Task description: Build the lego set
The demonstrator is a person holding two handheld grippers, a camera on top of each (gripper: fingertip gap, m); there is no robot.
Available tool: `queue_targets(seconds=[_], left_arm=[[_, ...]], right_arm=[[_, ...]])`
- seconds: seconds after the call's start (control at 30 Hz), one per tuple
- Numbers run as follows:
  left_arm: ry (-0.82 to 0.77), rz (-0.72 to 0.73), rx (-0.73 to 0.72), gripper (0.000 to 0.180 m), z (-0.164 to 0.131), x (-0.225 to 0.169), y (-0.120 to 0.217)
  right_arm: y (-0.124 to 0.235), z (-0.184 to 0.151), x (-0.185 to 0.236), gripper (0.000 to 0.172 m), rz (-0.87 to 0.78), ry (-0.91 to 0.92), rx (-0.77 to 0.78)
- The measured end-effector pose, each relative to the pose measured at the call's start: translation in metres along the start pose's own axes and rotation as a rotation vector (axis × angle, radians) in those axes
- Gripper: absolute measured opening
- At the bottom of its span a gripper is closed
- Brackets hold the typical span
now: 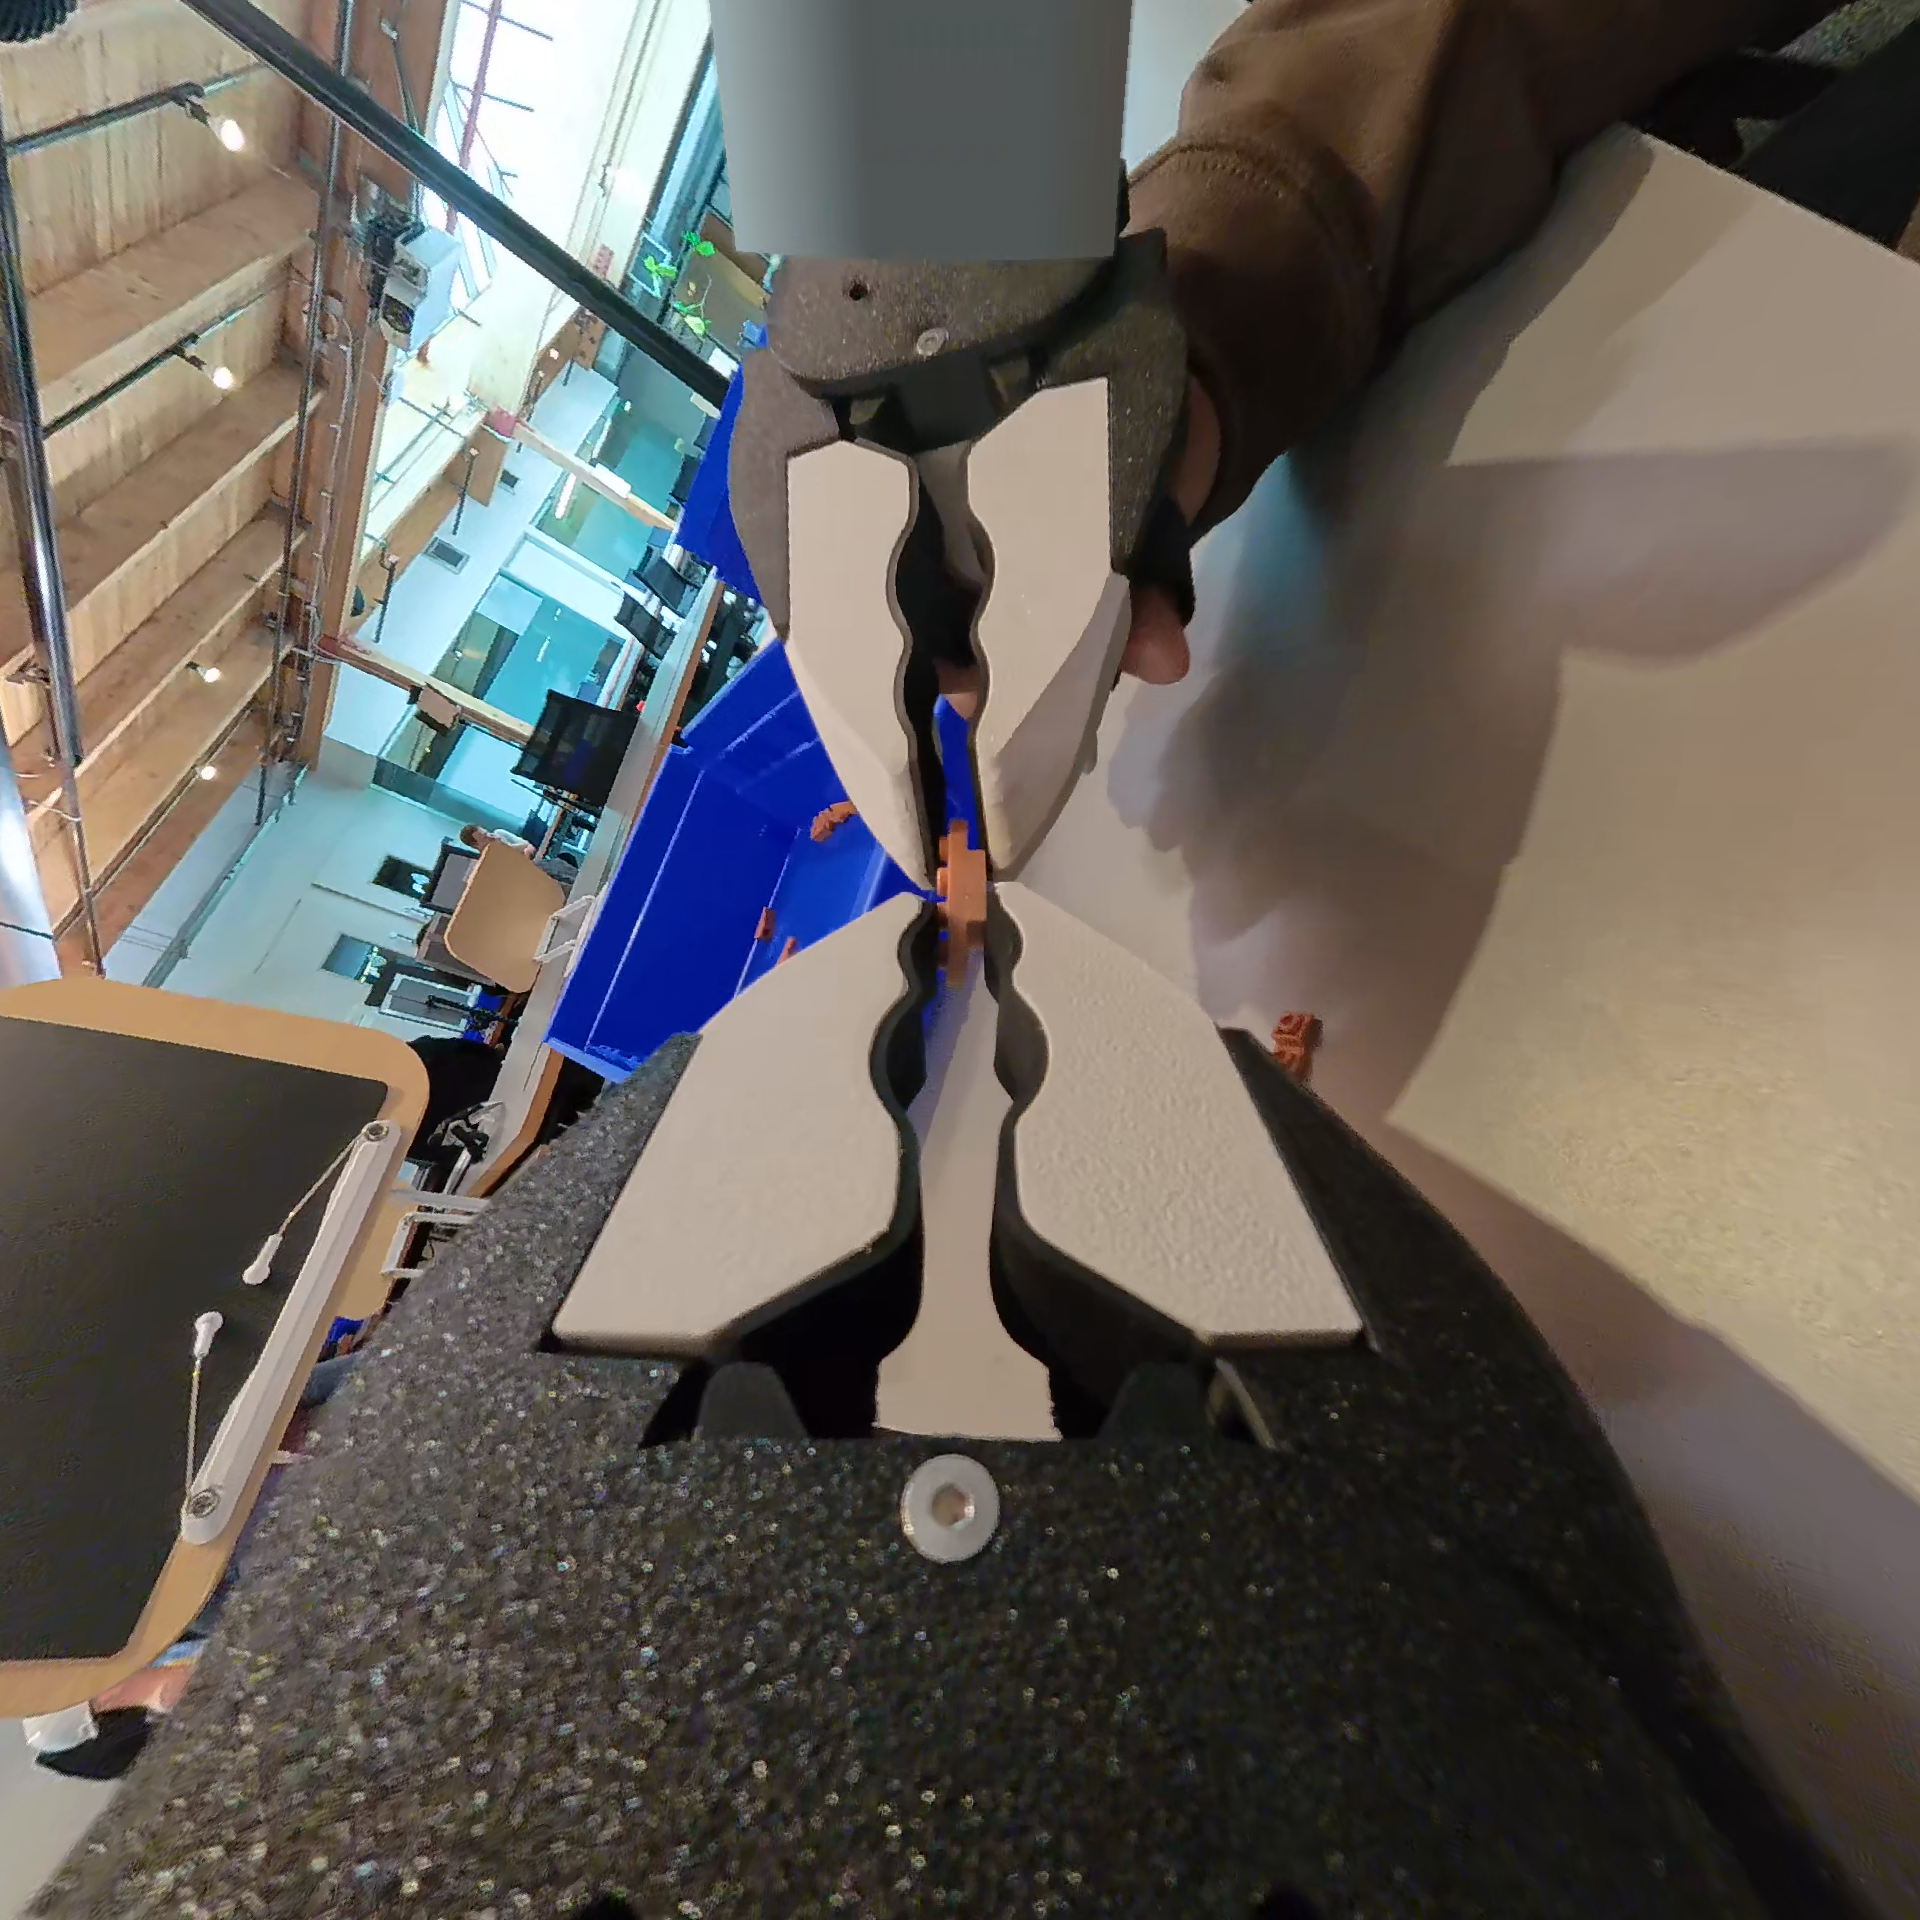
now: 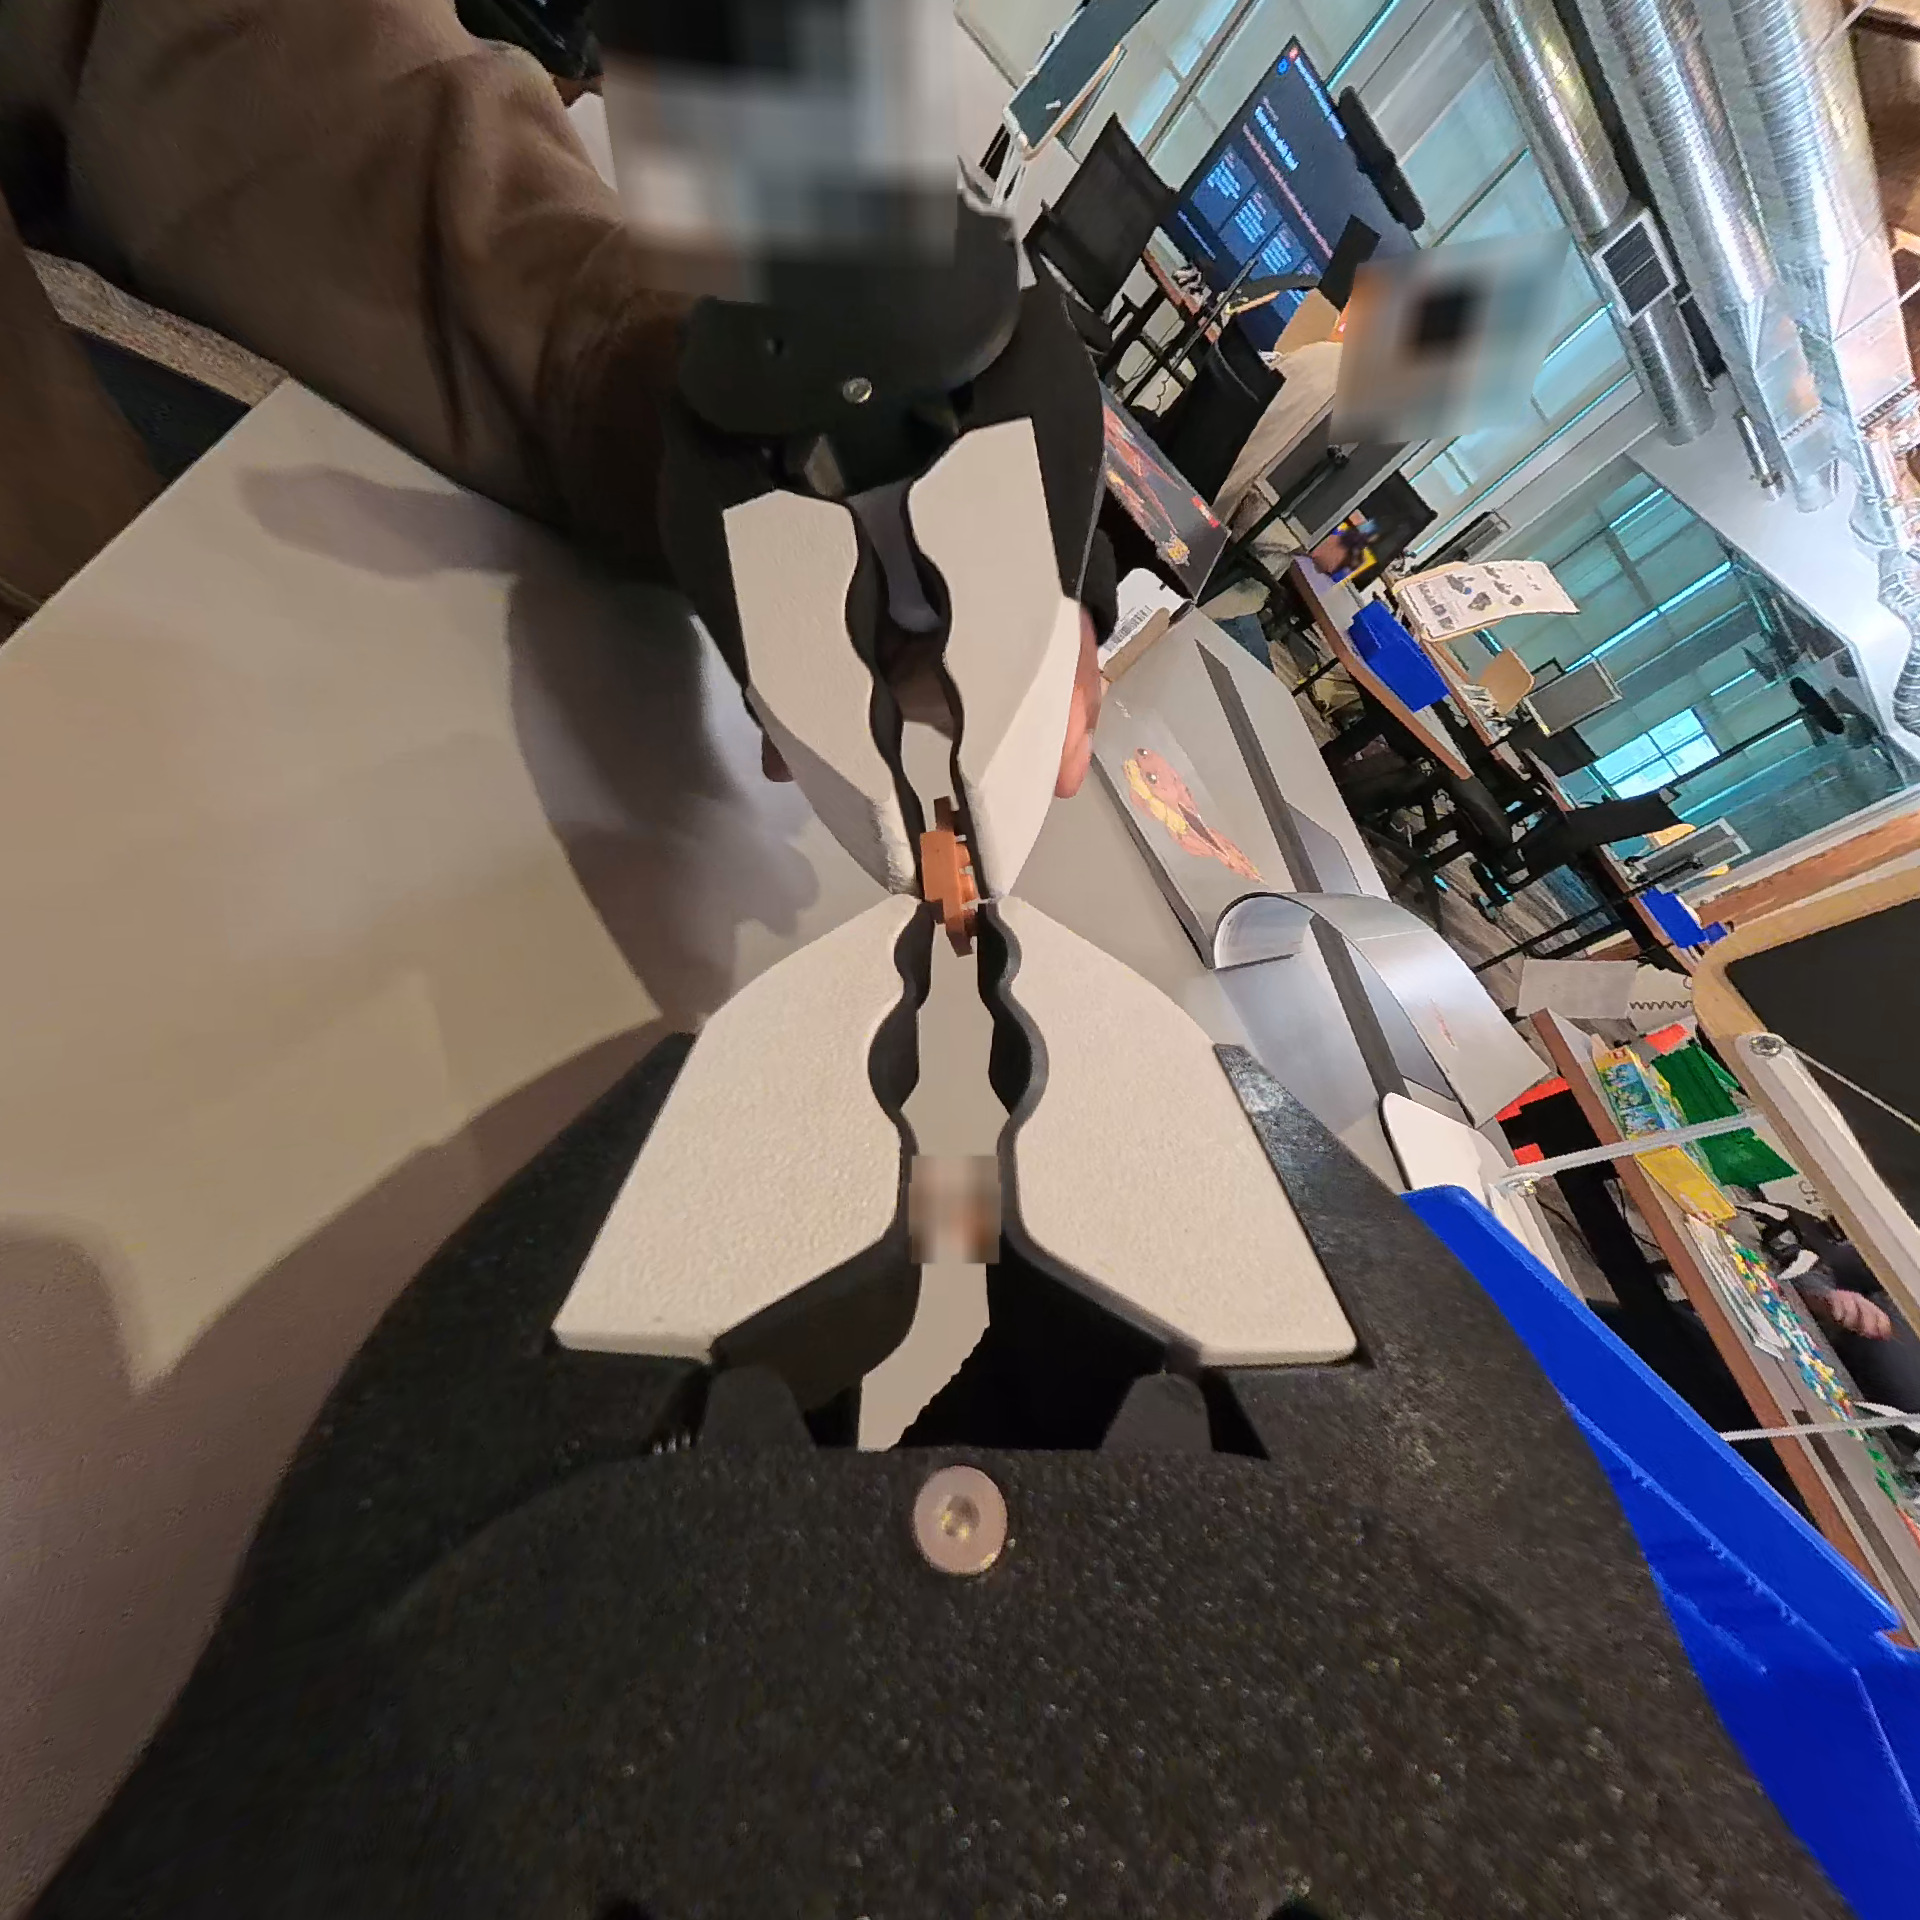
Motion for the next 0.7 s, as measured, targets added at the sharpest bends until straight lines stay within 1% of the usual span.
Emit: queue_targets(seconds=[0.1,0.2,0.47,0.57,0.7], left_arm=[[0.039,0.035,-0.037,0.010,-0.001,0.002,0.000],[0.034,0.043,-0.050,0.011,-0.002,0.001,0.000],[0.008,0.006,0.008,0.008,-0.001,0.002,0.001],[0.012,0.028,0.069,0.008,-0.008,0.005,0.002],[0.055,0.002,0.223,0.008,-0.027,0.009,0.002]], right_arm=[[0.002,0.000,-0.004,0.008,-0.006,-0.037,-0.026],[0.002,-0.001,-0.003,0.008,0.003,-0.047,-0.035],[-0.001,-0.003,-0.003,0.009,0.002,-0.055,-0.025],[-0.003,-0.014,-0.007,0.011,0.001,-0.080,0.079],[-0.009,-0.044,-0.013,0.020,0.055,-0.236,0.326]])
Point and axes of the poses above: each gripper's, where its closed fingertips meet, y back along the fingers, z out of its top, x = y × z across the jaws, the point moved 10 cm from there along y, back along the fingers, and after that the axes turned 4 degrees about -x, right-handed, at the moved point
